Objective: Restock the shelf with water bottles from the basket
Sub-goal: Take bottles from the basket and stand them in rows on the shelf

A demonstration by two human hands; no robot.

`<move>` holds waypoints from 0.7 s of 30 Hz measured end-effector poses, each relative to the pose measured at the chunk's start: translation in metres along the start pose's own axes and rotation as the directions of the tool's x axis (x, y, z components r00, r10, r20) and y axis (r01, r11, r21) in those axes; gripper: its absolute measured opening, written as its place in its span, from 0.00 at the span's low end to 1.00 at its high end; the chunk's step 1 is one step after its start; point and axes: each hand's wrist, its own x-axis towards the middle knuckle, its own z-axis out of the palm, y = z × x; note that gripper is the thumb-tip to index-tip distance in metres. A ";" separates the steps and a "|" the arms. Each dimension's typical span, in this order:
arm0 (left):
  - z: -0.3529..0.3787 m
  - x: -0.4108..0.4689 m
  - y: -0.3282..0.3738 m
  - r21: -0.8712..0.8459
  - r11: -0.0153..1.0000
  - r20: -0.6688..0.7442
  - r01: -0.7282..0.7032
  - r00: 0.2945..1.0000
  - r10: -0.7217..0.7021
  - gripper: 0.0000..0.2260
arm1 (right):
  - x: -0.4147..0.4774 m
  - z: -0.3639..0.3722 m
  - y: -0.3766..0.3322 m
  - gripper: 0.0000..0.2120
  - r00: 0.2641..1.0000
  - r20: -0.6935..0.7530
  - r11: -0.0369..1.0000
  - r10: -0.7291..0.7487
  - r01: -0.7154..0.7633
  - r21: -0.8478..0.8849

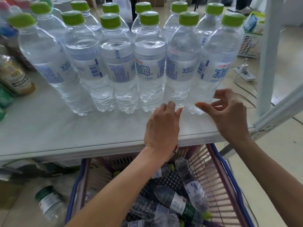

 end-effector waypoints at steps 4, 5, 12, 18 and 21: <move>-0.003 0.002 -0.001 -0.032 0.999 0.037 0.029 0.999 -0.028 0.13 | -0.001 -0.002 -0.003 0.27 0.999 0.039 1.000 0.014 -0.013 -0.017; -0.003 0.003 -0.002 -0.052 0.998 0.054 0.043 0.998 -0.041 0.12 | -0.002 -0.003 -0.003 0.27 0.999 0.046 1.000 0.021 -0.020 -0.022; -0.014 -0.002 -0.009 -0.191 0.981 0.114 0.046 0.993 -0.024 0.07 | -0.006 -0.006 -0.001 0.29 0.994 0.111 0.994 0.024 -0.012 -0.112; -0.026 -0.008 -0.014 -0.202 0.979 0.238 -0.005 0.970 0.054 0.14 | -0.005 -0.004 -0.005 0.29 0.994 0.107 0.990 0.006 0.009 -0.138; -0.026 -0.007 -0.015 -0.218 0.976 0.262 -0.013 0.962 0.072 0.15 | -0.004 -0.001 -0.006 0.28 0.995 0.099 0.988 0.007 0.009 -0.153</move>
